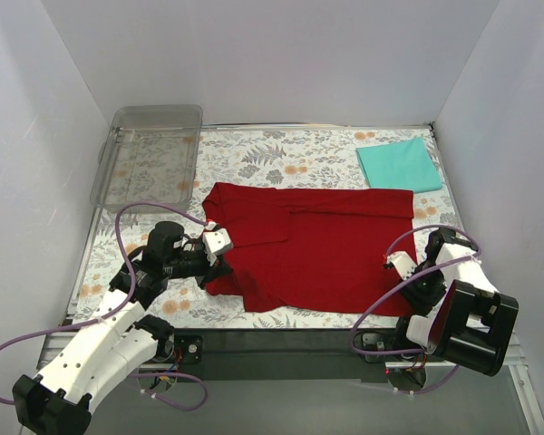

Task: Fold and stack the t-shirts
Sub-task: Fold the tshirt

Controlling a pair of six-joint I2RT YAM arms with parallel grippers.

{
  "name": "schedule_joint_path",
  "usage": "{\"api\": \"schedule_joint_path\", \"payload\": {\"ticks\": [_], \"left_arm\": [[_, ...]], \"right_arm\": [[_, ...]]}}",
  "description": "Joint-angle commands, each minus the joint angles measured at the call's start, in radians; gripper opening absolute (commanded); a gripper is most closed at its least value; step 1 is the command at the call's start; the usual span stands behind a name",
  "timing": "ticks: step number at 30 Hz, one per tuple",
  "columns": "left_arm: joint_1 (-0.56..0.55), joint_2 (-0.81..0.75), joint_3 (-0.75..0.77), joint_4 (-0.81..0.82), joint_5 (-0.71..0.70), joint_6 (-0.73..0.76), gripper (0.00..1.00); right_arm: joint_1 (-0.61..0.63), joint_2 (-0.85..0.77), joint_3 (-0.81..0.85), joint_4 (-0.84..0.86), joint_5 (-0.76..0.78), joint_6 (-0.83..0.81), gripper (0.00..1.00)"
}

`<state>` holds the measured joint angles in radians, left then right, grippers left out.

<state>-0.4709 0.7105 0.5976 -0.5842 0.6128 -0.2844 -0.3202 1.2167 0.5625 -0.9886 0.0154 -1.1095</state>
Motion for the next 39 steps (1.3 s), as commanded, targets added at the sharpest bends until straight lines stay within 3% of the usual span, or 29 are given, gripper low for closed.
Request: {"api": "schedule_joint_path", "payload": {"ticks": [1,9,14,21,25,39], "left_arm": [[-0.005,-0.013,0.027,-0.017,0.002,0.011,0.0],[-0.005,-0.029,0.022,-0.012,0.004,0.01,0.0],[-0.003,-0.037,0.021,-0.012,0.004,0.008,0.0],[-0.003,-0.037,0.019,-0.012,0.002,0.008,0.0],[-0.003,-0.037,0.022,-0.014,0.002,0.008,0.0],[-0.003,-0.057,0.025,-0.026,-0.001,0.005,0.0]], "right_arm": [[-0.005,0.015,-0.072,0.059,-0.02,-0.021,0.41],[-0.005,0.004,-0.136,0.113,0.046,-0.006,0.33],[-0.005,0.003,-0.128,0.114,0.034,-0.001,0.17],[-0.005,-0.002,-0.113,0.104,-0.003,-0.004,0.13],[-0.005,-0.002,-0.093,0.09,-0.051,-0.007,0.01],[-0.006,-0.077,0.146,-0.088,-0.199,-0.023,0.01]]}}
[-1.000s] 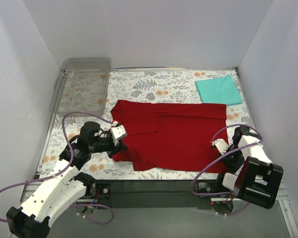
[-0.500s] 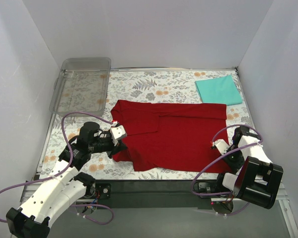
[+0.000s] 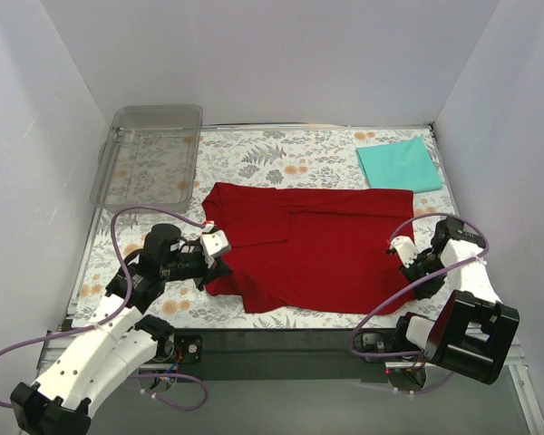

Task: Fold and stack the t-shirts
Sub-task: Fold the tshirt

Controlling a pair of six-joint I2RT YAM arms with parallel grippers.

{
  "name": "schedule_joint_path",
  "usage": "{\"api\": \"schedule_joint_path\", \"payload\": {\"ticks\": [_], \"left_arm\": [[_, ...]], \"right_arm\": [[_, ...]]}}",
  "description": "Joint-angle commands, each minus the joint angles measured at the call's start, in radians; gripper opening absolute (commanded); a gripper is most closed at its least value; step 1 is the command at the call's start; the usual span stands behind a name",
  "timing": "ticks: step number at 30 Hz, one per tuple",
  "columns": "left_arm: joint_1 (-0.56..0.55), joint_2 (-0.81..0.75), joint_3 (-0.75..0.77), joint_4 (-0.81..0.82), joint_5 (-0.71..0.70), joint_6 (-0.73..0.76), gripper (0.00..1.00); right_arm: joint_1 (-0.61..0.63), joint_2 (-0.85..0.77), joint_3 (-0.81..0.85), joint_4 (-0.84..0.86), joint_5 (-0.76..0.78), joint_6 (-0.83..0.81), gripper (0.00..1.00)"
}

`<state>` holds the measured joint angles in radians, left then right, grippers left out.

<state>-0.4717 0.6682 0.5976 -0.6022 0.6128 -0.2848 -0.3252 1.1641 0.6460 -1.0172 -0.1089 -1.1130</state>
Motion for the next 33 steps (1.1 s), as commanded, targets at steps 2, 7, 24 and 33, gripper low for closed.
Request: {"api": "schedule_joint_path", "payload": {"ticks": [2,7,24,33], "left_arm": [[-0.002,-0.018,0.025,-0.008,0.001,0.006,0.0],[-0.004,-0.033,0.025,-0.007,-0.002,-0.005,0.0],[-0.002,-0.133,0.155,0.093,-0.205,-0.284,0.0],[-0.004,-0.144,0.163,0.068,-0.298,-0.358,0.0]], "right_arm": [[-0.002,-0.038,0.086,-0.07,-0.081,-0.018,0.01],[-0.003,-0.053,0.213,-0.121,-0.149,-0.01,0.01],[-0.026,-0.038,0.365,-0.15,-0.368,0.031,0.01],[-0.075,0.038,0.461,-0.144,-0.471,0.056,0.01]]}}
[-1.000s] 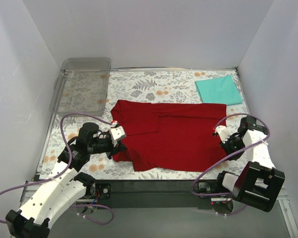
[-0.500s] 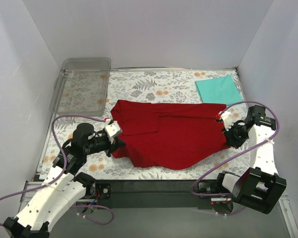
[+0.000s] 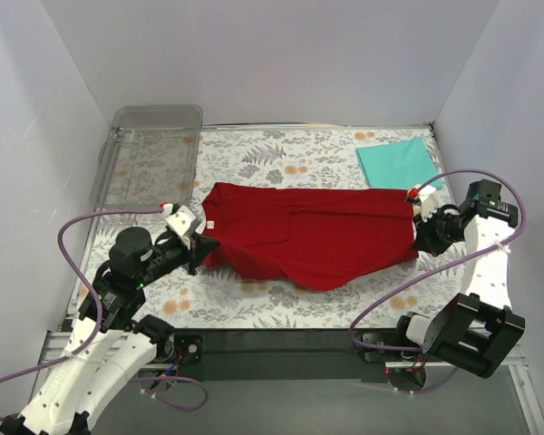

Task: Fold and stack the t-shirts
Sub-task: Fold the tshirt

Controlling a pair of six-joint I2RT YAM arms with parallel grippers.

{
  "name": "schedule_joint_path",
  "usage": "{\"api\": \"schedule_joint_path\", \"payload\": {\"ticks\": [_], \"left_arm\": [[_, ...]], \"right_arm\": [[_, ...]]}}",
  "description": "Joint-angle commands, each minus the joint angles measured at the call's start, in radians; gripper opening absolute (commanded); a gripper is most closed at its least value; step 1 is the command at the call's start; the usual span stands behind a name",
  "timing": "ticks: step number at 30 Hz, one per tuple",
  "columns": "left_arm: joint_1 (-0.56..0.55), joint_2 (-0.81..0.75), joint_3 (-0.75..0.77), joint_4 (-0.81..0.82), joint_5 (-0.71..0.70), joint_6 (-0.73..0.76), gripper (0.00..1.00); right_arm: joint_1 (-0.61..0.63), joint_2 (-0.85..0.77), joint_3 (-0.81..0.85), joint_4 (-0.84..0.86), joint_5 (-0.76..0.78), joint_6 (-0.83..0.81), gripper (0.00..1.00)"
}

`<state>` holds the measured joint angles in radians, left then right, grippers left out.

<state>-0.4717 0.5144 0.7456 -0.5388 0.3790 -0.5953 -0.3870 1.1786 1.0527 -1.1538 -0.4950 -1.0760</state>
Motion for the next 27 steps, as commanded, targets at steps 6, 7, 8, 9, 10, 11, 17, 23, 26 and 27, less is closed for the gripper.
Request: {"api": "schedule_joint_path", "payload": {"ticks": [6,7,8,9,10,11,17,23,26,27], "left_arm": [[-0.004,0.044,0.029,0.002,-0.137,-0.074,0.0],[-0.004,0.049,0.031,0.0,-0.149,-0.089,0.0],[-0.004,0.053,0.034,-0.004,-0.161,-0.096,0.0],[-0.002,0.059,0.034,-0.001,-0.178,-0.1,0.0],[-0.002,0.062,0.032,-0.001,-0.187,-0.104,0.0],[-0.004,0.065,0.031,-0.001,-0.204,-0.122,0.0],[-0.002,0.104,0.028,0.031,-0.278,-0.141,0.0],[-0.002,0.18,0.032,0.074,-0.313,-0.139,0.0],[-0.001,0.197,0.02,0.094,-0.321,-0.135,0.0],[-0.001,0.202,0.018,0.103,-0.319,-0.133,0.0]], "right_arm": [[-0.056,0.11,0.112,0.017,-0.14,0.047,0.01],[-0.062,0.124,0.116,0.019,-0.145,0.05,0.01],[-0.064,0.151,0.124,0.023,-0.154,0.051,0.01],[-0.066,0.167,0.125,0.026,-0.16,0.057,0.01],[-0.067,0.18,0.127,0.029,-0.166,0.062,0.01],[-0.069,0.208,0.127,0.043,-0.174,0.067,0.01],[-0.087,0.285,0.141,0.108,-0.188,0.119,0.01],[-0.127,0.308,0.171,0.177,-0.203,0.163,0.01],[-0.136,0.329,0.182,0.187,-0.211,0.171,0.01],[-0.136,0.335,0.182,0.187,-0.217,0.172,0.01]]}}
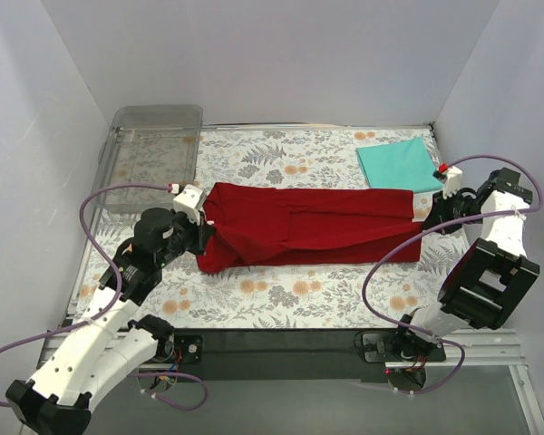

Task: Fold and stack the t-shirts
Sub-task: Fold the tshirt

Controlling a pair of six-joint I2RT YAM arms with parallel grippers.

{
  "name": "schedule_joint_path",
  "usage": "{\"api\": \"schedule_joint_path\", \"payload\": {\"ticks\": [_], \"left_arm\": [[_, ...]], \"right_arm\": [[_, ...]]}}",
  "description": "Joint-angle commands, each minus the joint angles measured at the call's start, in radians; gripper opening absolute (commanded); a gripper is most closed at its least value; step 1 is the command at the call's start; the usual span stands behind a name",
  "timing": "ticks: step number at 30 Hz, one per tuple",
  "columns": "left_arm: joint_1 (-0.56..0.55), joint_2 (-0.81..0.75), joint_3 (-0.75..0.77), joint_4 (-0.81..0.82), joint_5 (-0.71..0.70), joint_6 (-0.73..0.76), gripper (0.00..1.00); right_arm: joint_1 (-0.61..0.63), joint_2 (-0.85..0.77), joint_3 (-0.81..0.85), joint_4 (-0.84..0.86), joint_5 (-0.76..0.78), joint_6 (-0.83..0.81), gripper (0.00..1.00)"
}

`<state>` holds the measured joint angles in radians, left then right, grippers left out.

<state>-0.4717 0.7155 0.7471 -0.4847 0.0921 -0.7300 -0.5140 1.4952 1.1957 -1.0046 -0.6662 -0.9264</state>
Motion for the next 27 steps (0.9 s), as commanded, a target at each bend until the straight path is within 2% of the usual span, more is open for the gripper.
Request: {"api": "schedule_joint_path", "payload": {"ticks": [1,11,27], "left_arm": [[-0.001,0.007,0.012,0.052,-0.031,0.006,0.0],[0.011,0.07,0.005,0.127,-0.042,0.017,0.0],[0.064,0.174,0.047,0.221,0.026,0.038,0.0]], "right_arm": [[-0.009,0.033,0.036,0.041,-0.05,0.023,0.01],[-0.011,0.073,-0.011,0.073,-0.052,0.026,0.01],[-0.012,0.1,-0.058,0.115,-0.041,0.046,0.01]]}}
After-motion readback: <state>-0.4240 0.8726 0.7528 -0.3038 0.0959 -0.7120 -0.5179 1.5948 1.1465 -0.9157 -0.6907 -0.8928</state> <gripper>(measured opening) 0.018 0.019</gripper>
